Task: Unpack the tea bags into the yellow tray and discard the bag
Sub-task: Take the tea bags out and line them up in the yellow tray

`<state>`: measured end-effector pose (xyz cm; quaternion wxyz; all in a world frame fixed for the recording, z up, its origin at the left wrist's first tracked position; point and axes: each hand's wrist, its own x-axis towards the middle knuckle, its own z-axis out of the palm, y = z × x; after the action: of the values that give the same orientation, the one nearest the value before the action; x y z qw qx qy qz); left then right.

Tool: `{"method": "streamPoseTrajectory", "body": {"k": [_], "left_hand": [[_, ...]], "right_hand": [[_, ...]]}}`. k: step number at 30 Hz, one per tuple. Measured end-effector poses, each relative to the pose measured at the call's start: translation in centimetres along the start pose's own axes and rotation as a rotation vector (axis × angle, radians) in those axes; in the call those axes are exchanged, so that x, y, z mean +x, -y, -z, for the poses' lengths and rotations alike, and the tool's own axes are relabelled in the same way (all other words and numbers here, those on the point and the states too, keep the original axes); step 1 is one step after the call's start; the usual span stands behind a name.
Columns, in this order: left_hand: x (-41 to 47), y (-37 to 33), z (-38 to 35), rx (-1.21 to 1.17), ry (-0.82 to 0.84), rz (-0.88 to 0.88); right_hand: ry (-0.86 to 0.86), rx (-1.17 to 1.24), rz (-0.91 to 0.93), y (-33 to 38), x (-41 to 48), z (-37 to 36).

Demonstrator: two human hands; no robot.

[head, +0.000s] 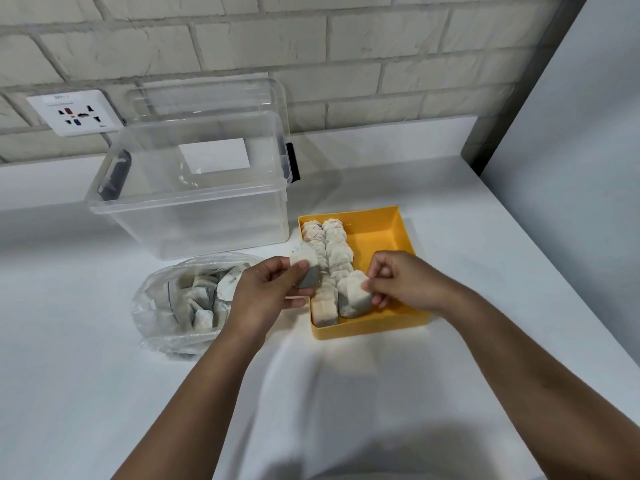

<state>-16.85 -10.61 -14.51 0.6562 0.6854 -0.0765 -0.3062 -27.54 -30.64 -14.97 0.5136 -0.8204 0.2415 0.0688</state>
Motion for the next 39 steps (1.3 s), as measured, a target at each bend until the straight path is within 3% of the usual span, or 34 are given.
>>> {"method": "streamPoseTrajectory", "body": {"k": [4,10,20,24,28,39], "left_hand": [[0.0,0.2,-0.3,0.012,0.007,0.006],[0.2,0.4,-0.3,0.011,-0.004,0.01],[0.4,0.4,-0.4,0.009,-0.007,0.01],[0.4,0.4,-0.3,0.007,-0.013,0.012],[0.4,0.5,-0.3,0.019,-0.011,0.011],[0.3,0.5,-0.1,0.118,0.018,-0.025]], "right_hand": [[0.018,0.022,-0.089,-0.7,0.7,-1.9],[0.011,-0.343,-0.057,0.0,0.9,-2.5],[-0.107,-0.22,-0.044,-0.8,1.7,-3.1],[-0.175,-0.294,0.115,-0.3,1.9,-2.8],[-0.128,-0.269,0.211,0.0,2.1,-2.9],[-0.328,-0.194,0.089,0.2,2.2,-2.2]]}}
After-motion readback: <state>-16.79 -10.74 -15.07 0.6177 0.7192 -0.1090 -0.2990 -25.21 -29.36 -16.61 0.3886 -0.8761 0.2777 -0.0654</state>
